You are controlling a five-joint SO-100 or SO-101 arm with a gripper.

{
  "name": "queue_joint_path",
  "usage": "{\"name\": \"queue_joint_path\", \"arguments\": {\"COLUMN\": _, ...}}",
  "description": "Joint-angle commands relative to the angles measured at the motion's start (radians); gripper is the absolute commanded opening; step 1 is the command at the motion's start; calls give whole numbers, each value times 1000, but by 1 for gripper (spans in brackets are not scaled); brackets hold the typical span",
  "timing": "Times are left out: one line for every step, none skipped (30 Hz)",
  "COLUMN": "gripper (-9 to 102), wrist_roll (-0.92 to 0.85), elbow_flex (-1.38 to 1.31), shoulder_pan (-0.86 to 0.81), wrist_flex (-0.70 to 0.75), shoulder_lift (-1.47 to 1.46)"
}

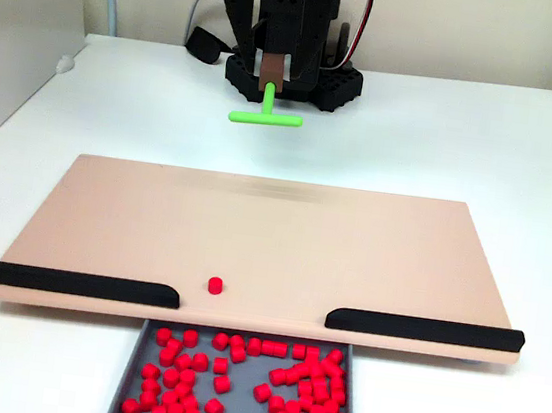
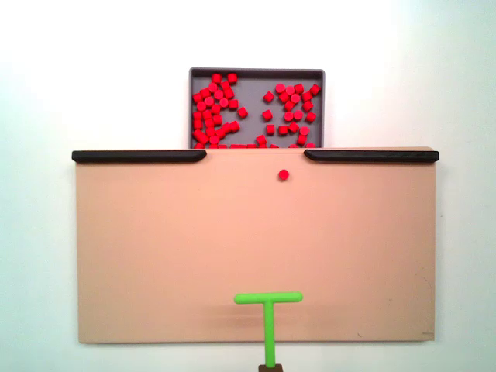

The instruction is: Push granules from bottom to the grey container

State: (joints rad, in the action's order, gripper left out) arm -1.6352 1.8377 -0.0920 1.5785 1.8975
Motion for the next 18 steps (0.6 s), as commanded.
{"name": "queue_joint_path", "arguments": {"gripper": 0, "wrist_roll": 3, "elbow_flex": -21, "shoulder_pan": -3, "wrist_flex": -5, "shoulder_lift": 2}}
{"name": "queue_joint_path", "arguments": {"gripper": 0, "wrist_roll": 3, "elbow_flex": -21, "shoulder_pan": -3, "wrist_flex": -5, "shoulder_lift": 2}}
{"name": "queue_joint_path", "arguments": {"gripper": 0, "wrist_roll": 5, "elbow_flex": -21, "shoulder_pan": -3, "wrist_flex": -5, "shoulder_lift": 2}}
{"name": "queue_joint_path", "arguments": {"gripper": 0, "wrist_roll": 8, "elbow_flex": -21, "shoulder_pan": -2, "wrist_flex": -5, "shoulder_lift": 2}}
{"name": "queue_joint_path", "arguments": {"gripper": 0, "wrist_roll": 8, "elbow_flex": -21, "shoulder_pan": -2, "wrist_flex": -5, "shoulder_lift": 2}}
{"name": "queue_joint_path", "arguments": {"gripper": 0, "wrist_roll": 9, "elbow_flex": -21, "shoulder_pan": -2, "wrist_flex": -5, "shoulder_lift": 2}}
{"name": "queue_joint_path", "arguments": {"gripper": 0, "wrist_roll": 9, "elbow_flex": -21, "shoulder_pan": 0, "wrist_flex": -5, "shoulder_lift": 2}}
{"name": "queue_joint_path", "arguments": {"gripper": 0, "wrist_roll": 9, "elbow_flex": -21, "shoulder_pan": 0, "wrist_flex": -5, "shoulder_lift": 2}}
{"name": "queue_joint_path", "arguments": {"gripper": 0, "wrist_roll": 9, "elbow_flex": -21, "shoulder_pan": 2, "wrist_flex": -5, "shoulder_lift": 2}}
{"name": "queue_joint_path", "arguments": {"gripper": 0, "wrist_roll": 9, "elbow_flex": -21, "shoulder_pan": 2, "wrist_flex": -5, "shoulder_lift": 3}}
{"name": "queue_joint_path", "arguments": {"gripper": 0, "wrist_roll": 9, "elbow_flex": -21, "shoulder_pan": 2, "wrist_flex": -5, "shoulder_lift": 3}}
{"name": "queue_joint_path", "arguments": {"gripper": 0, "wrist_roll": 9, "elbow_flex": -21, "shoulder_pan": 2, "wrist_flex": -5, "shoulder_lift": 3}}
{"name": "queue_joint_path", "arguments": {"gripper": 0, "wrist_roll": 8, "elbow_flex": -21, "shoulder_pan": 2, "wrist_flex": -5, "shoulder_lift": 5}}
{"name": "queue_joint_path", "arguments": {"gripper": 0, "wrist_roll": 6, "elbow_flex": -21, "shoulder_pan": 2, "wrist_flex": -5, "shoulder_lift": 6}}
{"name": "queue_joint_path", "arguments": {"gripper": 0, "wrist_roll": 5, "elbow_flex": -20, "shoulder_pan": 2, "wrist_flex": -5, "shoulder_lift": 6}}
{"name": "queue_joint_path", "arguments": {"gripper": 0, "wrist_roll": 5, "elbow_flex": -20, "shoulder_pan": 2, "wrist_flex": -5, "shoulder_lift": 6}}
{"name": "queue_joint_path", "arguments": {"gripper": 0, "wrist_roll": 3, "elbow_flex": -20, "shoulder_pan": 2, "wrist_flex": -5, "shoulder_lift": 6}}
{"name": "queue_joint_path", "arguments": {"gripper": 0, "wrist_roll": 3, "elbow_flex": -20, "shoulder_pan": 2, "wrist_flex": -5, "shoulder_lift": 6}}
